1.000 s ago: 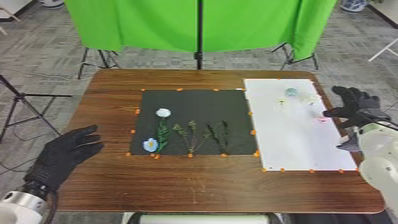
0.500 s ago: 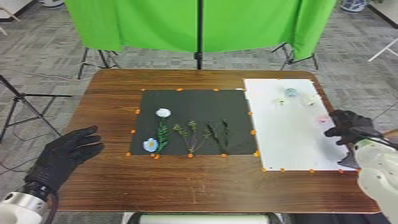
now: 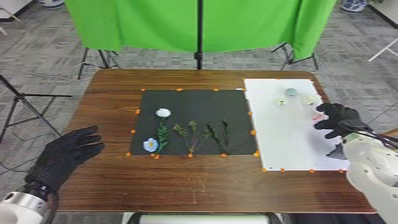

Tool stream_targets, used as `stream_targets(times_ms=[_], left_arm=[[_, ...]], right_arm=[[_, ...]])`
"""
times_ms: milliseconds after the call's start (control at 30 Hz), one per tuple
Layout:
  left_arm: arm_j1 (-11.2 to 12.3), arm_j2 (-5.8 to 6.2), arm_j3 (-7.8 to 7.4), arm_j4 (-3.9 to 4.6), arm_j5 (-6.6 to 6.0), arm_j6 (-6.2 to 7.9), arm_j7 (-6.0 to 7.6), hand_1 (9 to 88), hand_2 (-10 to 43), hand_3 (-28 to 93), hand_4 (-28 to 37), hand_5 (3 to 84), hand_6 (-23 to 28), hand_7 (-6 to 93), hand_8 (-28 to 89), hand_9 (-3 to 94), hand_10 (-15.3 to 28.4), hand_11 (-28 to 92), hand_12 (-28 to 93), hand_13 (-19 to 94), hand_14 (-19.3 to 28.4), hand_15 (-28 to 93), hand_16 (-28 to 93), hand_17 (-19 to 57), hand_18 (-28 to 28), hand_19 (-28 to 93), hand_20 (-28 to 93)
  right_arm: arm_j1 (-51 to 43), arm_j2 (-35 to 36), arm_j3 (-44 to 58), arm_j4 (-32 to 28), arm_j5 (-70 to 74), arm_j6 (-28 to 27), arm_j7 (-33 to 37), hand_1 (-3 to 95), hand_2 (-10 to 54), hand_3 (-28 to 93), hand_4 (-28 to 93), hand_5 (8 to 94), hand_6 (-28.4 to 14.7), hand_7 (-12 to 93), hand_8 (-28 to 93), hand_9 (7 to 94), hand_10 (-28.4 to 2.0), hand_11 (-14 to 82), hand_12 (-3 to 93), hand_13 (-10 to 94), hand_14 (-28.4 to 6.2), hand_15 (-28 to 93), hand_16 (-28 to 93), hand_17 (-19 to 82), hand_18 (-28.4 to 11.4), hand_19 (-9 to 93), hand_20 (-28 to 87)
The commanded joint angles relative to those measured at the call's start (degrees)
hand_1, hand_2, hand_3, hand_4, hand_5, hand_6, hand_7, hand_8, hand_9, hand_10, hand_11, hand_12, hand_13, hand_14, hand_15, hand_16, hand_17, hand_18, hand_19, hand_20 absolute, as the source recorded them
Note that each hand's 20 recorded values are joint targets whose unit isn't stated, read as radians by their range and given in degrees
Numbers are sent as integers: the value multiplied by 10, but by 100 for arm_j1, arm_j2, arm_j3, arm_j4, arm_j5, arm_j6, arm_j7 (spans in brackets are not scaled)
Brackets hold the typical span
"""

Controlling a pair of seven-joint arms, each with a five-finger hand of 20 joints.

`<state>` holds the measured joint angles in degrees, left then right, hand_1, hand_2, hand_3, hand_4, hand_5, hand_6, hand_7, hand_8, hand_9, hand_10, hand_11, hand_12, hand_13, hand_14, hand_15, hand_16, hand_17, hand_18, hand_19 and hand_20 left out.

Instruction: Arrange flowers

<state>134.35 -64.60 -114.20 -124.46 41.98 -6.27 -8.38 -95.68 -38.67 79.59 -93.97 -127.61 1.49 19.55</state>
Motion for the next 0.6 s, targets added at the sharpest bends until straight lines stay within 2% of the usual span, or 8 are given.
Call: stream_targets(times_ms=[33,133,167,233,300,433,600], left_arm=[[71,-39,25,7,21,-5,-12,258,67,759,-275,357,66,312,-155,313,158,401,134,257,179,561,-73,-65,230,610,38],[86,-54,24,-2,23,11,-9,258,67,758,-276,357,66,312,-155,313,158,402,133,257,179,561,-73,-65,230,610,38],[97,-66,13,-11,20,-1,-14,258,67,758,-276,357,66,312,-155,313,158,402,133,257,179,561,-73,-65,230,610,38],[108,-70,1,-18,24,-8,-9,258,67,759,-276,357,66,313,-155,314,158,401,133,258,179,560,-73,-65,230,610,38],[115,-69,-23,-27,20,7,5,257,67,760,-275,357,66,313,-155,313,158,401,133,257,179,560,-73,-65,230,610,38],[101,-57,-65,-33,18,26,6,258,67,759,-276,357,66,313,-155,314,158,401,134,257,180,560,-73,-65,230,610,39],[31,-15,-111,-34,13,48,-32,258,67,760,-276,357,66,313,-155,314,158,401,134,257,179,561,-72,-65,230,610,39]], right_arm=[[99,-10,-125,86,-121,-27,12,364,-94,882,-283,405,-12,321,-213,456,-97,378,181,595,-47,534,165,245,-160,735,244],[121,-39,-172,155,-130,-31,-10,410,-91,844,-283,472,9,337,-224,546,-88,385,205,662,-24,485,265,276,-161,749,271],[114,-38,-194,165,-102,40,-18,423,-86,832,-283,498,14,347,-228,584,-80,345,248,679,-17,473,282,286,-161,756,278],[35,-40,-169,135,-59,165,-154,470,-66,787,-282,566,8,418,-156,704,-61,233,363,730,-16,466,304,317,-154,765,295],[-1,-59,-186,94,-132,323,-239,493,-45,769,-282,643,12,437,-135,788,-59,214,391,768,-23,477,281,339,-152,767,312],[34,-125,-247,-98,-129,340,-372,497,-57,791,-283,721,17,397,-105,854,-54,211,379,816,-27,479,253,363,-155,779,327],[398,-254,-662,-449,-46,743,-587,495,-69,811,-283,739,11,382,-100,867,-49,200,385,826,-25,481,256,369,-156,784,331]])
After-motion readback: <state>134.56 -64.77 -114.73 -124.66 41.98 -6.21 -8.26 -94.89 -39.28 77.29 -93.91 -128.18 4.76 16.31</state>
